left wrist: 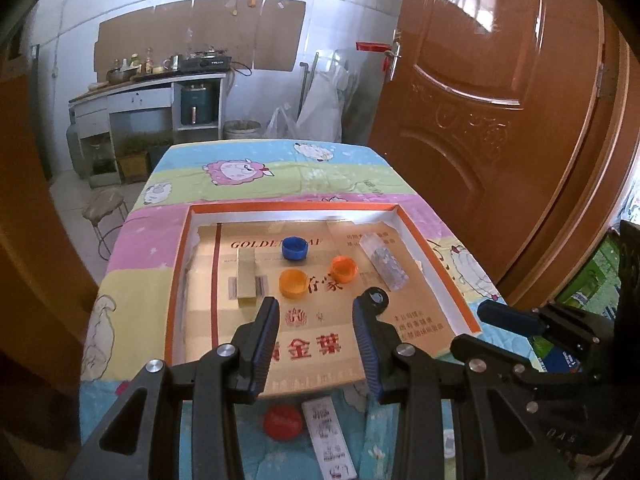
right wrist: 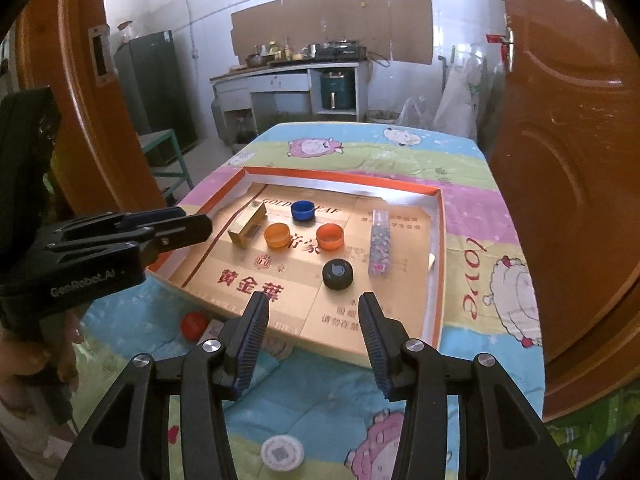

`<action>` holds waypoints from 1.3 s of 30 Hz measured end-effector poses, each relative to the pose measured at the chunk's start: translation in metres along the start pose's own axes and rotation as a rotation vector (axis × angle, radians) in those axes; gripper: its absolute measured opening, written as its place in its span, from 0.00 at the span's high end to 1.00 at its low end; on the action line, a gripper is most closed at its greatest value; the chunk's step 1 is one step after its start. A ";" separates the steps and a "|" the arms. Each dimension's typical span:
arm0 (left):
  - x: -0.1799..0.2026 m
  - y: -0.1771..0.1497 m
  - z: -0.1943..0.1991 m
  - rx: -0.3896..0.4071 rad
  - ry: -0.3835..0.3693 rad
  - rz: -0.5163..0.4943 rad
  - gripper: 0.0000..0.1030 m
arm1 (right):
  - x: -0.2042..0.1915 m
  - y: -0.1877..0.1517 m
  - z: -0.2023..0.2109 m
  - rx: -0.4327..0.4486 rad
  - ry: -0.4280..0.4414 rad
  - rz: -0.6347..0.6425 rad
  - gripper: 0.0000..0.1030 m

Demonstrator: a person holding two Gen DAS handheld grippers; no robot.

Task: Organize rigid objects
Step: 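Withdraw both tools toward the white lid and white box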

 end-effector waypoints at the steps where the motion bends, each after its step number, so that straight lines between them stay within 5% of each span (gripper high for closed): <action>1: 0.000 -0.002 0.003 0.003 -0.001 0.001 0.63 | -0.001 -0.002 0.003 0.002 -0.003 0.000 0.53; 21: -0.002 -0.063 0.054 0.000 0.014 0.055 0.63 | -0.010 -0.057 0.046 -0.014 -0.030 -0.003 0.53; 39: -0.001 -0.098 0.048 -0.052 0.004 0.078 0.63 | -0.025 -0.108 -0.003 -0.127 -0.013 0.039 0.56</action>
Point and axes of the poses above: each gripper's, at about its wrist camera, not at the fingertips, and z roughly against the way its jaws point, x to its right, y to its top, the point moved 3 cm from there along -z, roughly the way its jaws point, and after that the axes turned 10 degrees about -y, right-handed, at the moved point
